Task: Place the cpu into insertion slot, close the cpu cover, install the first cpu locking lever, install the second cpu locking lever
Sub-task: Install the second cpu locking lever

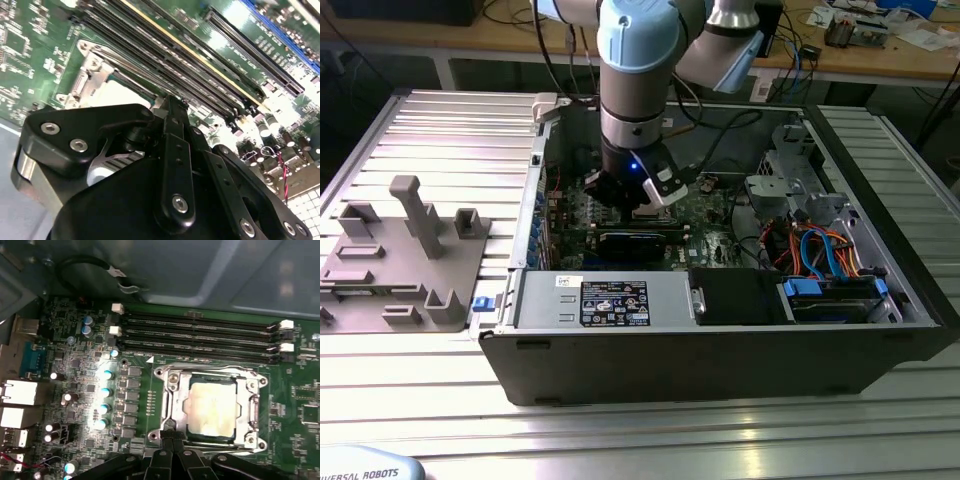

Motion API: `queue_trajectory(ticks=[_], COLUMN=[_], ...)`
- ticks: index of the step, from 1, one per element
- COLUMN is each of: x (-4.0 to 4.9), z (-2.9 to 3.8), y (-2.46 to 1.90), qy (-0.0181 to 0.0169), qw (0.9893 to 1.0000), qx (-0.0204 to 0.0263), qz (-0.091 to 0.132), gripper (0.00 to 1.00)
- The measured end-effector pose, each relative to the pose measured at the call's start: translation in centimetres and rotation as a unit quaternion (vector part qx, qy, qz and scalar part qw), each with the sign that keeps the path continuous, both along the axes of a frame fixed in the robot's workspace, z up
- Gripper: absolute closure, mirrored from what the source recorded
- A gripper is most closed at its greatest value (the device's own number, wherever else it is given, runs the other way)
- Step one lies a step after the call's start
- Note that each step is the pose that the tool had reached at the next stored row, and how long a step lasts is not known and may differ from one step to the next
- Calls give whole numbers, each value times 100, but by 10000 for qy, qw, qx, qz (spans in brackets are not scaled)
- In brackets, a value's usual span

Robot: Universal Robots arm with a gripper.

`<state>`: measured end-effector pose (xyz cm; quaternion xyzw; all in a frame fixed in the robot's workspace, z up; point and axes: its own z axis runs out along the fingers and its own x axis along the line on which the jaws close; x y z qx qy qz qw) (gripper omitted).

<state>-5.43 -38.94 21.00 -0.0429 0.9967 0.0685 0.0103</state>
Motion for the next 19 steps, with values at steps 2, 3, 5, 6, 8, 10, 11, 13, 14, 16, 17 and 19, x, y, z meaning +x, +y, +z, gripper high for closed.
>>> queue_trajectory(ticks=[2,3,5,6,8,10,11,13,14,16,17,19], x=[58,89,169,199,257,322,339,371,381,406,407,408], z=[23,29,31,31,31,31,31,34,34,39,42,61], y=[1,2,11,18,43,87,104,161,190,312,344,438], qy=[15,25,59,72,98,121,126,130,132,134,134,134], qw=[10000,10000,10000,10000,9999,9999,9999,9998,9998,9995,9993,9985], qx=[-1,-2,-8,-12,-25,-48,-59,-134,-171,-300,-343,-527], qz=[0,1,0,0,0,0,0,-2,-2,-3,-4,-6], gripper=[89,89,89,89,89,89,89,89,89,89,89,89])
